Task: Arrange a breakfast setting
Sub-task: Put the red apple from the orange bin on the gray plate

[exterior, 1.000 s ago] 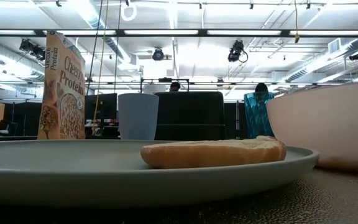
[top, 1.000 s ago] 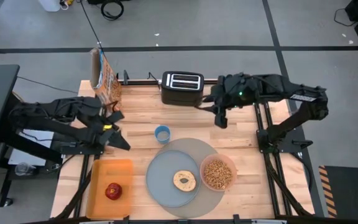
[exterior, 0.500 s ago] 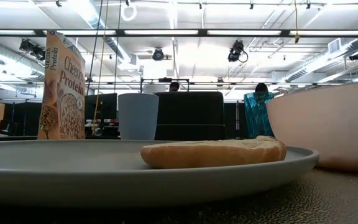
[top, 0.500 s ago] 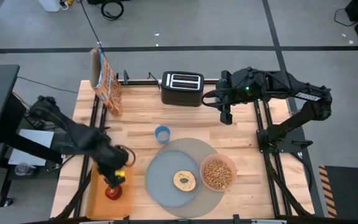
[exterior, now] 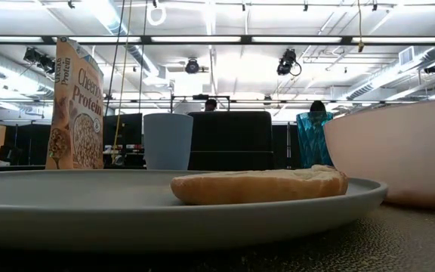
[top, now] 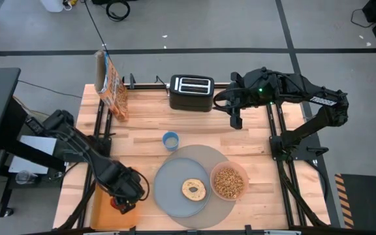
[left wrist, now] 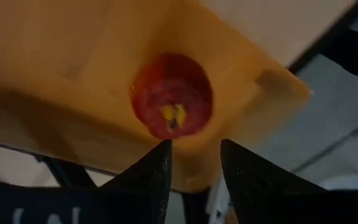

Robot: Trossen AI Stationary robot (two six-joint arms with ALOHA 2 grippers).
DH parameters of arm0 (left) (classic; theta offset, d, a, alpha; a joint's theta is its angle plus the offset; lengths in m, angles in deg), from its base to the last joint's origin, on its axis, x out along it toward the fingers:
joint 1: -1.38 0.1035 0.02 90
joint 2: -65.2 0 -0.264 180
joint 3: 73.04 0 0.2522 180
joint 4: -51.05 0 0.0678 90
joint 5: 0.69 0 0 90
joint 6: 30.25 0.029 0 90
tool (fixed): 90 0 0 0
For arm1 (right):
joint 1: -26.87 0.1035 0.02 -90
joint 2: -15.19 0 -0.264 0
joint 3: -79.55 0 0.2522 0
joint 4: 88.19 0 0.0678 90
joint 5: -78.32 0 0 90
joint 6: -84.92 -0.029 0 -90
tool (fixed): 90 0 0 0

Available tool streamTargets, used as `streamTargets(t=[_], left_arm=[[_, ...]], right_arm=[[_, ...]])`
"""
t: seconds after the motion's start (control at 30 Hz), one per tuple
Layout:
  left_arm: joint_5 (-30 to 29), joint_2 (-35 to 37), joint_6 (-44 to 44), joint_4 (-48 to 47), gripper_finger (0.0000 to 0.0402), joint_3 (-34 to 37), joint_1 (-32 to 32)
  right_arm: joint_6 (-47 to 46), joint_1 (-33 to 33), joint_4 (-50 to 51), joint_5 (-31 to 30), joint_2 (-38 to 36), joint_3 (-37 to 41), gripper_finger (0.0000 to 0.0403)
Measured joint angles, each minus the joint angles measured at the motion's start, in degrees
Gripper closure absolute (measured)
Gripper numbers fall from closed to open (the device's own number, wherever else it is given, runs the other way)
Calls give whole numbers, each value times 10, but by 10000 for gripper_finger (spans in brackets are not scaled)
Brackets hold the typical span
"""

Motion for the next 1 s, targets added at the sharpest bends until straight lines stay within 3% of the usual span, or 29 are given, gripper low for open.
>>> streamTargets(t=[0.3,0.47,0.73,1.0], left_arm=[[-63,-9,40,1,258,0,-24],[-122,-9,83,9,258,0,-81],[-262,3,-11,11,258,0,-206],[-330,4,-25,0,258,3,-231]], right_arm=[[-13,1,0,6,0,0,261],[-20,1,0,8,0,0,261],[-24,5,0,9,0,0,261],[-24,5,-13,8,0,0,261]])
